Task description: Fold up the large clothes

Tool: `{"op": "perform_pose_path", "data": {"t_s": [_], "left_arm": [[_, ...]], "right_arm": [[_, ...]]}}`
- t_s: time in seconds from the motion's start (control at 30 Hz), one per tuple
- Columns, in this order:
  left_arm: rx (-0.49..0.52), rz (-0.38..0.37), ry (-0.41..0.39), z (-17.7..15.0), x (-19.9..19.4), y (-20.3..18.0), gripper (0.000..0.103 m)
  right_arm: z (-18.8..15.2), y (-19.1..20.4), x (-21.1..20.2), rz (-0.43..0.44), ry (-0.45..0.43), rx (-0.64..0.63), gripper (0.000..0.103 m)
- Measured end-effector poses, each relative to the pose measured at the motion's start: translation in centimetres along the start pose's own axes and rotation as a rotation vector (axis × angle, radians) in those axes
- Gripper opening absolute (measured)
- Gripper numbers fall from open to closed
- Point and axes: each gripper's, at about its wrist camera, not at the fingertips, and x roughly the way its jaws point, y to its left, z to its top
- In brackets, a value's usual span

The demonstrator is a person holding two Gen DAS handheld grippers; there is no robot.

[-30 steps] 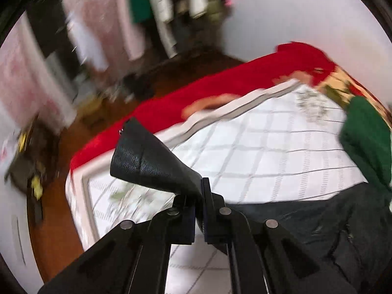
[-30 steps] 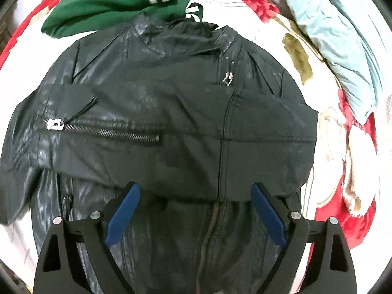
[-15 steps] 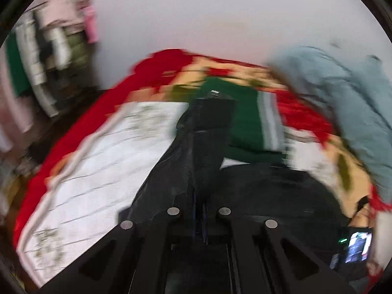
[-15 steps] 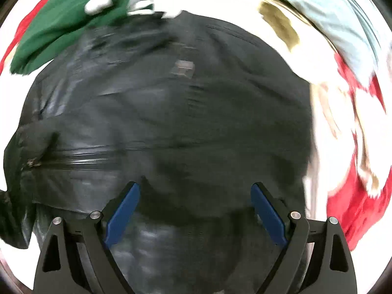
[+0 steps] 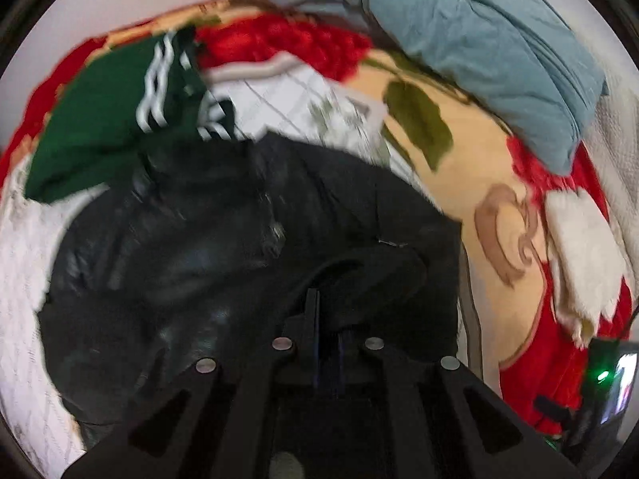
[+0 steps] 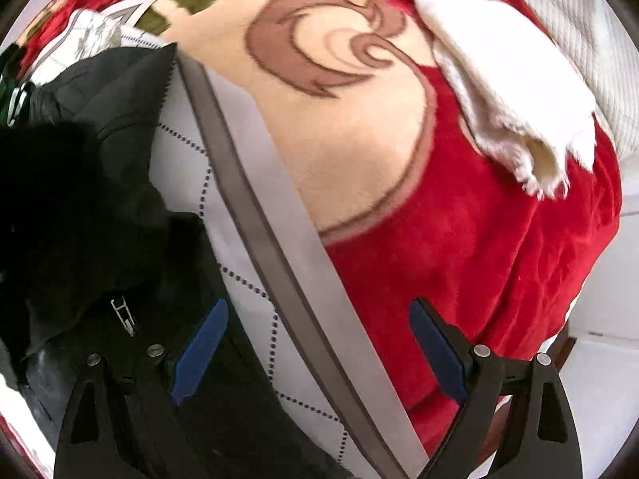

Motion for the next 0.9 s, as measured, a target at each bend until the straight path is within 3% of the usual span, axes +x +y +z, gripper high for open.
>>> {"op": "perform_pose_path", "data": {"t_s": [0.1, 0.13, 0.17, 0.2, 0.37, 0.5, 0.57, 0.67, 0.7, 0.77, 0.87, 0.9], "left_arm": [[0.009, -0.012, -0.003, -0.9, -0.3, -0.6, 0.026], [0.007, -0.026, -0.004, -1.1, -0.6, -0.3, 0.054], [0.003, -0.031, -0.004, -1.2, -0.8, -0.1, 0.093], [-0.007, -0.010, -0.009, -1.2, -0.9, 0.4, 0.103], [-0.094, 0.071, -0.047, -2.2, -3.5, 5.2, 0.103], [-0.211, 0.267, -0.064, -5.0, -6.6, 11.4, 0.103], [-0.282, 0.364, -0.030, -7.4, -7.1, 14.5, 0.103], [-0.359, 0.455, 0.091, -11.6, -5.7, 18.3, 0.103], [-0.376, 0.486, 0.127, -12.8, -5.0, 19.2, 0.103], [-0.389, 0.528, 0.148, -14.1, -4.2, 20.3, 0.103], [-0.384, 0.552, 0.164, -14.7, -3.3, 20.9, 0.103], [-0.384, 0.552, 0.158, -14.7, -3.2, 20.9, 0.103]], "right_arm": [[-0.2, -0.5, -0.4, 0.054, 0.000, 0.020, 0.094], [-0.3, -0.6, -0.6, 0.080, -0.001, 0.026, 0.093], [-0.3, -0.6, -1.0, 0.116, -0.004, 0.036, 0.093], [-0.2, -0.6, -1.4, 0.145, -0.005, 0.041, 0.093], [1.0, 0.4, -4.3, 0.321, -0.030, 0.070, 0.093], [3.7, 3.1, -5.6, 0.410, -0.063, 0.032, 0.094], [5.8, 5.7, -5.0, 0.491, -0.039, 0.001, 0.094], [7.2, 9.9, -2.2, 0.502, 0.060, -0.077, 0.090], [7.2, 11.1, -1.3, 0.485, 0.079, -0.111, 0.083], [6.6, 13.9, 0.1, 0.298, 0.065, -0.232, 0.039], [5.6, 14.4, -0.6, 0.197, -0.012, -0.286, 0.018], [5.6, 14.0, -0.9, 0.191, -0.030, -0.271, 0.016]]}}
